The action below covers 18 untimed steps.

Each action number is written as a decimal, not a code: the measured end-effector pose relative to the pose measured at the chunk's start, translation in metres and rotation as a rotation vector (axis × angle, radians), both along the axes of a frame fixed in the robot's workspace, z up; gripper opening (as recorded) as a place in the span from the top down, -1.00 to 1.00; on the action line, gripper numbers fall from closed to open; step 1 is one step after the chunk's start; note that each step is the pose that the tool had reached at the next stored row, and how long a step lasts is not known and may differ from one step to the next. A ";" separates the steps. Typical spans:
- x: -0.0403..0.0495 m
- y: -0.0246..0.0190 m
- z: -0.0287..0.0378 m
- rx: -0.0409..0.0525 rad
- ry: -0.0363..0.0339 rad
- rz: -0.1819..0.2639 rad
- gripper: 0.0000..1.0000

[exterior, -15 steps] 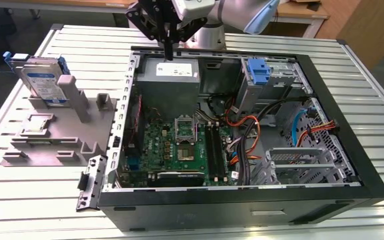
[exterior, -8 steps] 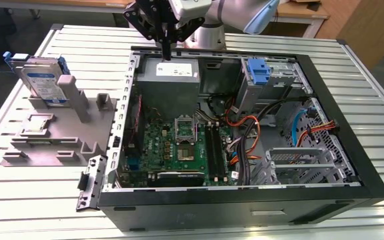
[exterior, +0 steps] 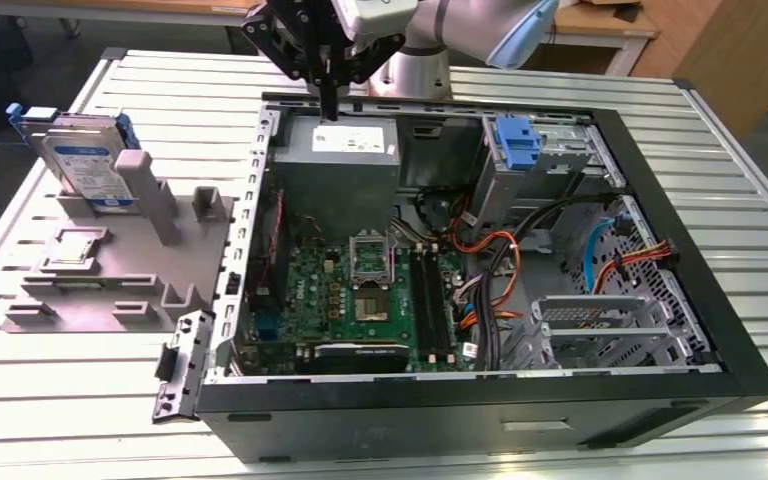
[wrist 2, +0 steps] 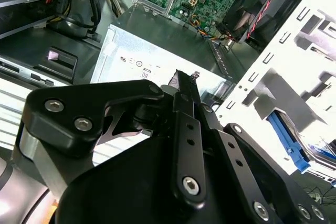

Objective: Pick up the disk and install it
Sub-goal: 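Reach for the disk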

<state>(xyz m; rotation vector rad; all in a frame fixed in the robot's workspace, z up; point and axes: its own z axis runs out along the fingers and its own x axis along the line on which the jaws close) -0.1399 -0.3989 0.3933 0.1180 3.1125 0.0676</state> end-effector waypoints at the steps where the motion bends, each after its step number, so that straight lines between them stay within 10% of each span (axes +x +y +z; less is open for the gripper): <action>1: -0.0002 0.0000 0.0000 0.0000 0.0001 0.000 0.80; 18: -0.0052 0.0000 0.0000 0.0000 0.0001 0.000 0.80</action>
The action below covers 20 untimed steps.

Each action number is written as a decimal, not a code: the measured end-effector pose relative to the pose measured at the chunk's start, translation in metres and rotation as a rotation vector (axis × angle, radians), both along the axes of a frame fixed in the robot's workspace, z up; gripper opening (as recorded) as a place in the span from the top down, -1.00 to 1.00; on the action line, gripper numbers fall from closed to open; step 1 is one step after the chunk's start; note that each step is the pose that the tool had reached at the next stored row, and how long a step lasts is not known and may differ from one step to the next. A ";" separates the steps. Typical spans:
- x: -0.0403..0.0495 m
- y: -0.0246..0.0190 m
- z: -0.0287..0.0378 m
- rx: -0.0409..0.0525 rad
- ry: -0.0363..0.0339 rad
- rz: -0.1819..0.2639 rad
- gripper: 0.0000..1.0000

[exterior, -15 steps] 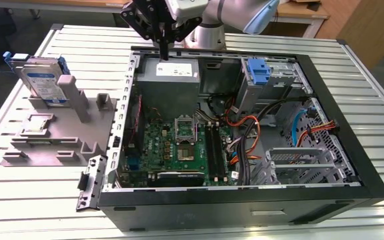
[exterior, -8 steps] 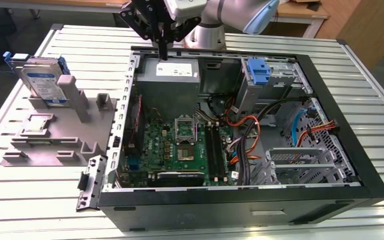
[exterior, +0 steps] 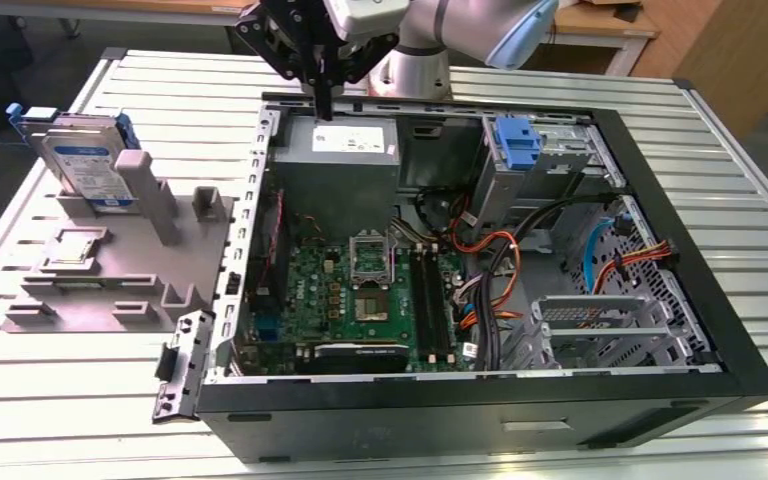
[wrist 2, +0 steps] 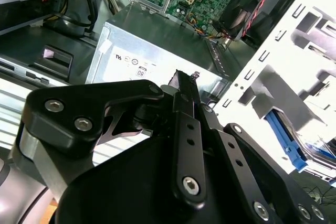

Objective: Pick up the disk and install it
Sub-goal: 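Reach for the disk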

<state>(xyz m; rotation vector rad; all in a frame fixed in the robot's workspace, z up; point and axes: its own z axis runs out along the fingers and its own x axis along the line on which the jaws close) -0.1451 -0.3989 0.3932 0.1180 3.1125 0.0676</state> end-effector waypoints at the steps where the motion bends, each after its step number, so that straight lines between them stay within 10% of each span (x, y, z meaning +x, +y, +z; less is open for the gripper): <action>1: -0.0009 -0.0001 0.0000 0.0000 0.0000 0.000 0.80; 20: -0.0137 0.0000 -0.0002 0.0001 -0.0001 0.000 0.80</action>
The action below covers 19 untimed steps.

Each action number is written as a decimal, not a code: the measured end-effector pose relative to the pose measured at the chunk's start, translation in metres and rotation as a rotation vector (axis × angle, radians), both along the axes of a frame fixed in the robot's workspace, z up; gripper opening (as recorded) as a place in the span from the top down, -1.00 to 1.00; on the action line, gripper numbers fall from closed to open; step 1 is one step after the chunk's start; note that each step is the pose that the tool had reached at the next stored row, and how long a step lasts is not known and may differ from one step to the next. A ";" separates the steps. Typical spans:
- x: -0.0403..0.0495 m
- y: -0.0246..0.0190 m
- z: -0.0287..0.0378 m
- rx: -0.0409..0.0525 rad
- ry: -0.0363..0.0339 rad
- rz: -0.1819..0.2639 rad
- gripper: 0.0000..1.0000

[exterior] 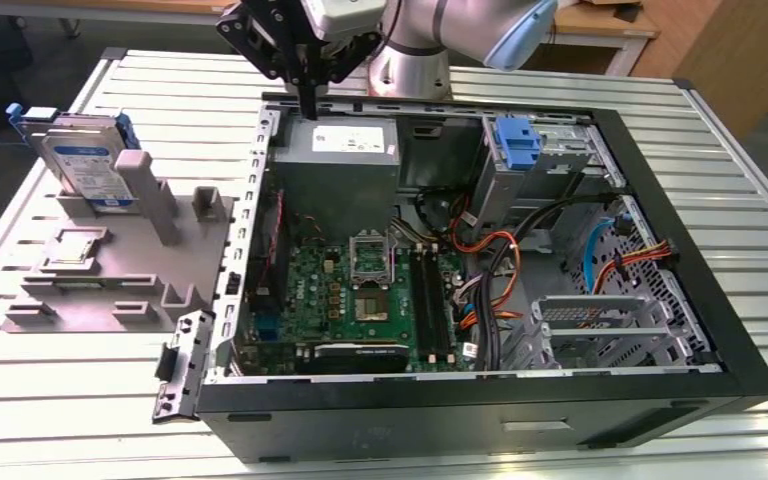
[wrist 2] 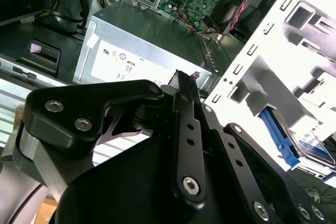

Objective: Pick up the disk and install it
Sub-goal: 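Reach for the disk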

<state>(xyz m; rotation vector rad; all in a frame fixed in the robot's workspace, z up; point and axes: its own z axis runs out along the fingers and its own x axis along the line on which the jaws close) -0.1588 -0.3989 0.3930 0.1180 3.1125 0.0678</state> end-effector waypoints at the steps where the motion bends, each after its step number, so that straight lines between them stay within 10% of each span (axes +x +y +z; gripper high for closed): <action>1: -0.0007 0.0000 0.0000 -0.0001 0.0000 0.000 0.80; 19: -0.0140 0.0000 -0.0005 -0.0001 0.0000 0.000 0.80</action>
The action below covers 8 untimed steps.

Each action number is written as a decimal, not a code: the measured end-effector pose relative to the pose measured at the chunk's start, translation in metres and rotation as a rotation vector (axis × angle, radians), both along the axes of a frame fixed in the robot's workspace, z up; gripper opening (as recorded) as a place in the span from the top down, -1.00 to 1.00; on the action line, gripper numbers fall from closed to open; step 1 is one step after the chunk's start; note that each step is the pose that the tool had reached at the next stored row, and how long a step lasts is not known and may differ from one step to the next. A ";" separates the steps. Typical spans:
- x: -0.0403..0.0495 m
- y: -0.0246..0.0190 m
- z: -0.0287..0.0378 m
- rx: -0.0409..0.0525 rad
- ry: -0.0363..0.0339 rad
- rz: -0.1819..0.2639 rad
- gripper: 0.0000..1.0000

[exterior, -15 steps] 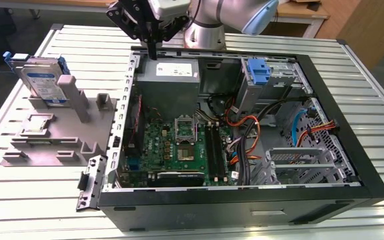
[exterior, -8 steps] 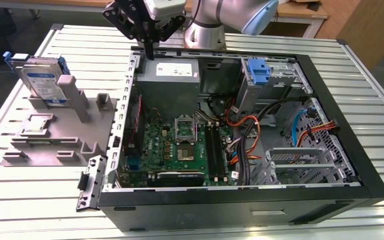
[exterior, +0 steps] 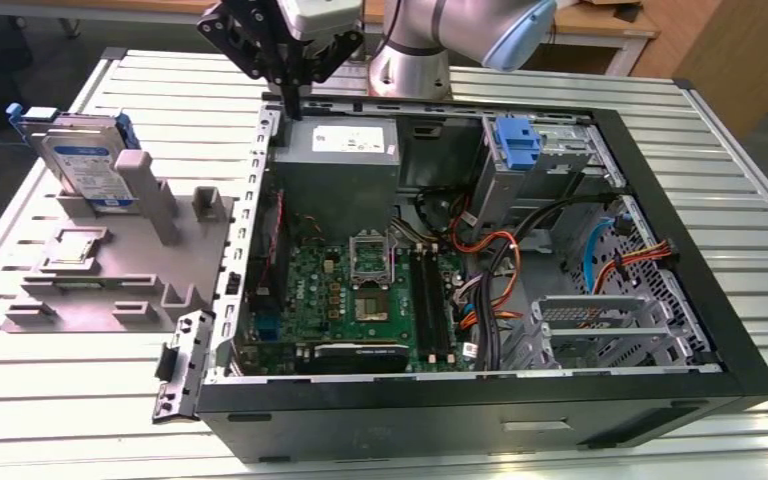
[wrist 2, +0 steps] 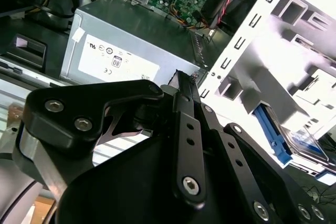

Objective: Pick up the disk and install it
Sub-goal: 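Reach for the disk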

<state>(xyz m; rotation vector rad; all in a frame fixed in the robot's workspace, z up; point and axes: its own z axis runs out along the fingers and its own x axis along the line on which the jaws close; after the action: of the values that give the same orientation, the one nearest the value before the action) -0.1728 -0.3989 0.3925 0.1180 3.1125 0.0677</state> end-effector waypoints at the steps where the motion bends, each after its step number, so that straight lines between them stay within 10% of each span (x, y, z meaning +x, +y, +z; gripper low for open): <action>1: -0.0007 0.0000 0.0000 -0.0001 0.0000 0.000 0.80; 8: -0.0049 0.0000 -0.0002 0.0000 0.0000 0.000 0.80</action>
<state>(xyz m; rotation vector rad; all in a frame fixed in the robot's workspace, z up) -0.1777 -0.3989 0.3923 0.1181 3.1125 0.0677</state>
